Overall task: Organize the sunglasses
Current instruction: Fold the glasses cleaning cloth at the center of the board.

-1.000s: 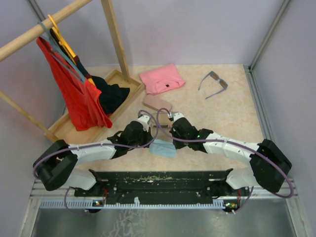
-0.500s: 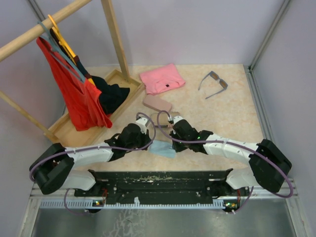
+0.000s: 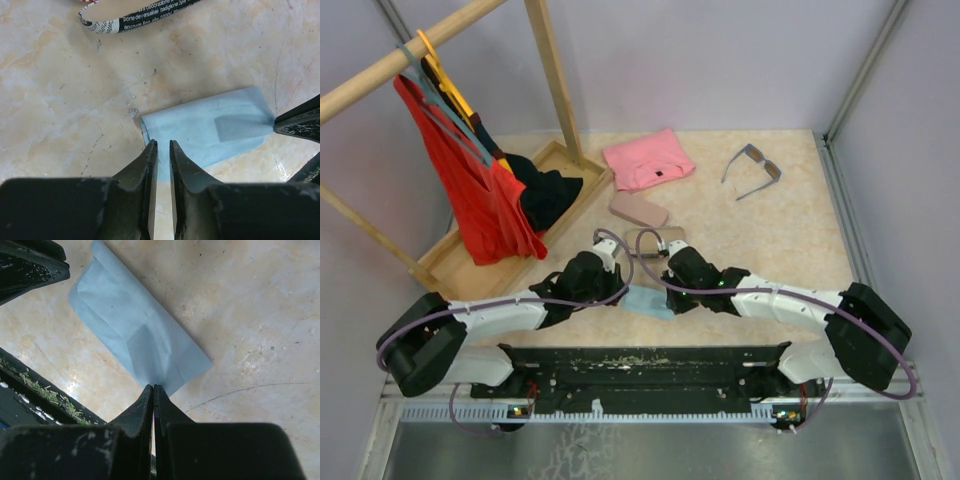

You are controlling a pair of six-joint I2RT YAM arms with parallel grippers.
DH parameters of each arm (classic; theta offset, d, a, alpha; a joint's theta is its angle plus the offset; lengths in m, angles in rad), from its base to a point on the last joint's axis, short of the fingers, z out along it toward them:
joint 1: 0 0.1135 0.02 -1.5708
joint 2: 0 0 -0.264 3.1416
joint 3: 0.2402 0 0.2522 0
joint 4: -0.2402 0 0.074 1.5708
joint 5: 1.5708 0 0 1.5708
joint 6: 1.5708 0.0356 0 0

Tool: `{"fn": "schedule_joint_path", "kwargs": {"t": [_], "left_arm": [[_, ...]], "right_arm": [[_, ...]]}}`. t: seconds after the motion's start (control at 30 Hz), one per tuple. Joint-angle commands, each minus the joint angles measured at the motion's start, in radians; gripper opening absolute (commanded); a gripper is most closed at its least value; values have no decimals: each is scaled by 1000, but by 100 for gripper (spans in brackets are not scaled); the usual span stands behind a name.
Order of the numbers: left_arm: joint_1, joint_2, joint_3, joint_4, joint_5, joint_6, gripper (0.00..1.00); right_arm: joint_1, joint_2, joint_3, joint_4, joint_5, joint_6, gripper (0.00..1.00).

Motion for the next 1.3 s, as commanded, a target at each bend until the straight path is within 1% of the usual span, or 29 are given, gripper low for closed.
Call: {"fn": "schedule_joint_path", "kwargs": {"t": [0.0,0.27,0.3,0.4,0.5,1.0,1.27], "left_arm": [[3,-17,-6,-25,28,-48,22],[-1,37,40,-82,36,-100,20],[-1,38,39,-82,33,-104,20],[0,38,39,-86,30,-110,27],[-1,41,36,-80,34,-114,30],[-1,89,49,-47,66,-114,29],[-1,90,55,-45,74,-113,28]], "right_arm": [[9,-23,-9,42,4,12,0],[12,-20,-18,47,8,19,0],[11,-21,-18,46,8,19,0],[11,-23,-20,45,10,18,0],[11,-23,-20,45,11,18,0],[12,-24,-20,46,14,19,0],[11,-23,-21,48,13,19,0]]}}
